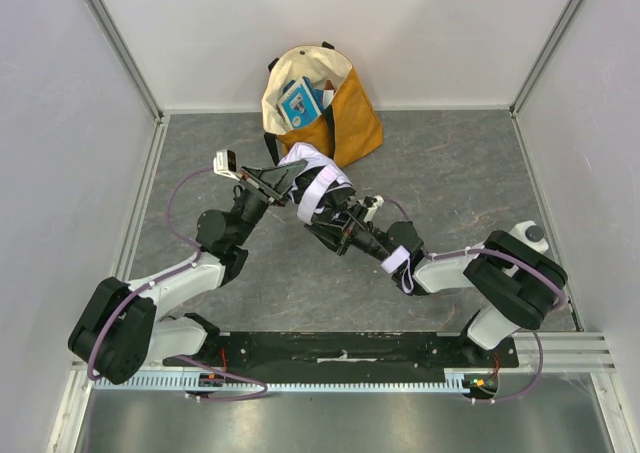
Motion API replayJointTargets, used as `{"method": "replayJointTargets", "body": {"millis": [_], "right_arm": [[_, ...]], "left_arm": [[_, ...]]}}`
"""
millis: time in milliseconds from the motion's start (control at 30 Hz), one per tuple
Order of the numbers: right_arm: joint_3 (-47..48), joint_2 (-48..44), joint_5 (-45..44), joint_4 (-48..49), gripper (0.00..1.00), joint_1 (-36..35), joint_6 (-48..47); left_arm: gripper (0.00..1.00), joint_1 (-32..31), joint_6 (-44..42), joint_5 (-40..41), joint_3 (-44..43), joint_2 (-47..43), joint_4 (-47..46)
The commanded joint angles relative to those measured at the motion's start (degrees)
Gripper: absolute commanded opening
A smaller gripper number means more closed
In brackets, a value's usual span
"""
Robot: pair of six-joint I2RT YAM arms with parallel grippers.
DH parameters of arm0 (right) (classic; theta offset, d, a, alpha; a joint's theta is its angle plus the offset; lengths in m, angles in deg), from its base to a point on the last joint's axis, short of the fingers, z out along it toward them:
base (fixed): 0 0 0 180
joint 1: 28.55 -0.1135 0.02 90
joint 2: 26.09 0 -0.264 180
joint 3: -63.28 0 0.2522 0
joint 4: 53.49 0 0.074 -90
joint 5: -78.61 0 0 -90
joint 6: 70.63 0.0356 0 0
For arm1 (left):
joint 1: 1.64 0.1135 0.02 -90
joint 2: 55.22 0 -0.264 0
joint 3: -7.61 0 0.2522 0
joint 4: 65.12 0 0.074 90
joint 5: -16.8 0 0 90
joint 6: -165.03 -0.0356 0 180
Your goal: Put away the umbrella
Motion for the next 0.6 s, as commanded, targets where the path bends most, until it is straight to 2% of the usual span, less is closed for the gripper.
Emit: {"method": "replayJointTargets", "body": {"millis": [0, 33, 100, 200, 233, 267, 400, 567], "right_arm": [[2.0, 0.8, -1.0, 5.2, 0.32, -0.5, 16.0], [2.2, 0.9, -0.9, 5.3, 0.31, -0.6, 16.0], [2.4, 0.9, -0.9, 5.9, 0.19, -0.6, 15.8], [2.1, 1.1, -1.8, 7.1, 0.10, -0.6, 15.8], [2.2, 1.2, -2.0, 7.6, 0.03, -0.6, 15.7], [2.5, 1.6, -2.0, 8.2, 0.00, -0.6, 15.5], [4.9, 5.1, -2.6, 15.1, 0.00, -0.2, 13.5], [4.7, 6.3, -3.6, 18.5, 0.00, 3.8, 5.4]], "left_arm": [[0.02, -0.6, 2.0, 2.3, -1.1, -1.0, -11.5], [0.02, -0.8, 1.9, 2.3, -1.1, -1.0, -11.4], [0.02, -0.9, 1.9, 2.3, -1.0, -1.1, -11.4], [0.02, -0.9, 2.0, 2.5, -0.6, -1.1, -11.5], [0.02, -1.0, 2.1, 2.6, -0.7, -1.1, -11.6], [0.02, -1.1, 2.2, 2.6, -0.5, -1.3, -11.6], [0.02, -2.1, 4.6, 3.1, 0.8, -1.5, -11.6], [0.02, -4.3, 10.8, 4.0, 6.0, -2.6, -15.0]]}}
